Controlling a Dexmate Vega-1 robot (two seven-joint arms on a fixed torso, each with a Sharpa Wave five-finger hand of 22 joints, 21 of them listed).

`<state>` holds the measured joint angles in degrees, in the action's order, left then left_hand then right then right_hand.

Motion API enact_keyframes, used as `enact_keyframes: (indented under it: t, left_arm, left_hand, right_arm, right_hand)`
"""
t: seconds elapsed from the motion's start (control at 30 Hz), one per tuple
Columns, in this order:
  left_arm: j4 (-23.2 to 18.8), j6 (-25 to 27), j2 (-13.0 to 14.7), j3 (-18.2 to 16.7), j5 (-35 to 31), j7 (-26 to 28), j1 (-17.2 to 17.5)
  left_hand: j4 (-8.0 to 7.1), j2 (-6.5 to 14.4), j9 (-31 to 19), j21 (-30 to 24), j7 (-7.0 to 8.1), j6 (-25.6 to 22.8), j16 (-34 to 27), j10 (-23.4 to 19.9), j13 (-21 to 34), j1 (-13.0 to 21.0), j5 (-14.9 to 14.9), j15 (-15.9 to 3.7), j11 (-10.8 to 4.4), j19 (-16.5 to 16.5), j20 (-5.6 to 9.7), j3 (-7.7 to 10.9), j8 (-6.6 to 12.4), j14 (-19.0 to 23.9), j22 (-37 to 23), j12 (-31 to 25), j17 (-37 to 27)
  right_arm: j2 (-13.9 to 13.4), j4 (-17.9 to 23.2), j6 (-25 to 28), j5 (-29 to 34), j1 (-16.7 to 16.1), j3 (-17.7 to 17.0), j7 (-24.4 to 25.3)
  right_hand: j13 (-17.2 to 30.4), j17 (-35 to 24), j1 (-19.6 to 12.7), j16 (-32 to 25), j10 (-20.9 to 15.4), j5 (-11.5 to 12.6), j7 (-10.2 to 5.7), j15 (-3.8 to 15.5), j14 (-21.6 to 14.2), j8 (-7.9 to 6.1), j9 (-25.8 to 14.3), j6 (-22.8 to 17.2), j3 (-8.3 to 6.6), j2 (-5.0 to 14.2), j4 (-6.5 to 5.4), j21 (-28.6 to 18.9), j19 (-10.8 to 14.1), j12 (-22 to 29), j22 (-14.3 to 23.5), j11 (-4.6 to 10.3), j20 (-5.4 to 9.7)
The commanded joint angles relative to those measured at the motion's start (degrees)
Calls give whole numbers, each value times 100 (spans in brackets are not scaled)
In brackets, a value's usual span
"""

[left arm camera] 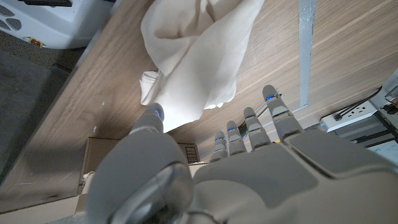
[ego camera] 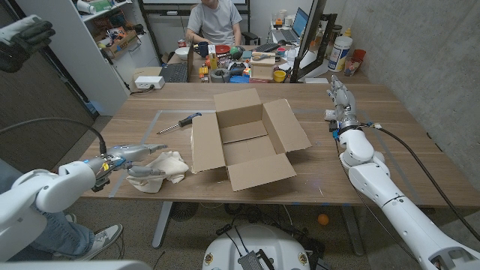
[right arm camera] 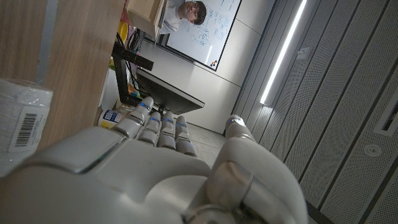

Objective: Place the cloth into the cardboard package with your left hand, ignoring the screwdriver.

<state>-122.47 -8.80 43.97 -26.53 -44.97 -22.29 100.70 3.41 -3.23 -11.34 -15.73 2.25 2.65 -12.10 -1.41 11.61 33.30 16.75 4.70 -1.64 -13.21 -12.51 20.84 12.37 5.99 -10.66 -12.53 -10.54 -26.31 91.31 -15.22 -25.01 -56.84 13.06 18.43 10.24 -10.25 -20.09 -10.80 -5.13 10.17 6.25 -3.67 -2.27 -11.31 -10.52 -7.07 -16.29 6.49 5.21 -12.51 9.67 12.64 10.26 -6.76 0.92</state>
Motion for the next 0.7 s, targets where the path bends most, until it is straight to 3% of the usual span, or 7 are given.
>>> enact_keyframes:
  t: [0.03, 0.57, 0.7]
  left_arm:
    - [-76, 264, -231, 204, -206, 126, 89]
    - [-192, 654, -390, 259, -175, 93, 306]
    - [-172, 687, -385, 350, -220, 169, 319]
  left_hand:
    - [28, -15, -12, -36, 20, -64, -17, -60, 15, 64, 32, 6, -4, -70, 4, -3, 59, 79, -7, -41, -27]
    - [51, -20, -12, -45, 12, -79, -20, -80, 18, 105, 37, -23, -3, -170, 4, -5, 58, 146, -6, -42, -27]
    - [87, -9, -12, -61, 28, -292, -28, -194, 21, 177, 48, -69, -10, -303, 6, 7, 132, 243, -7, -79, -29]
  right_arm:
    - [40, -121, -55, -47, 28, 7, -52]
    - [158, -460, -154, -104, 203, 105, -229]
    - [174, -530, -193, -113, 215, 117, -269]
  right_hand:
    - [16, -16, 26, -20, -27, 23, -16, -18, -42, -8, -19, -39, 34, -12, -4, 11, 26, -15, 28, -12, -23]
    - [17, -17, 30, -17, -40, 25, -22, -27, -51, -2, -20, -42, 46, -7, -1, 21, 23, -20, 30, -16, -46]
    - [17, -17, 31, -15, -45, 25, -32, -27, -52, 1, -20, -38, 51, -8, 0, 25, 20, -21, 30, -16, -52]
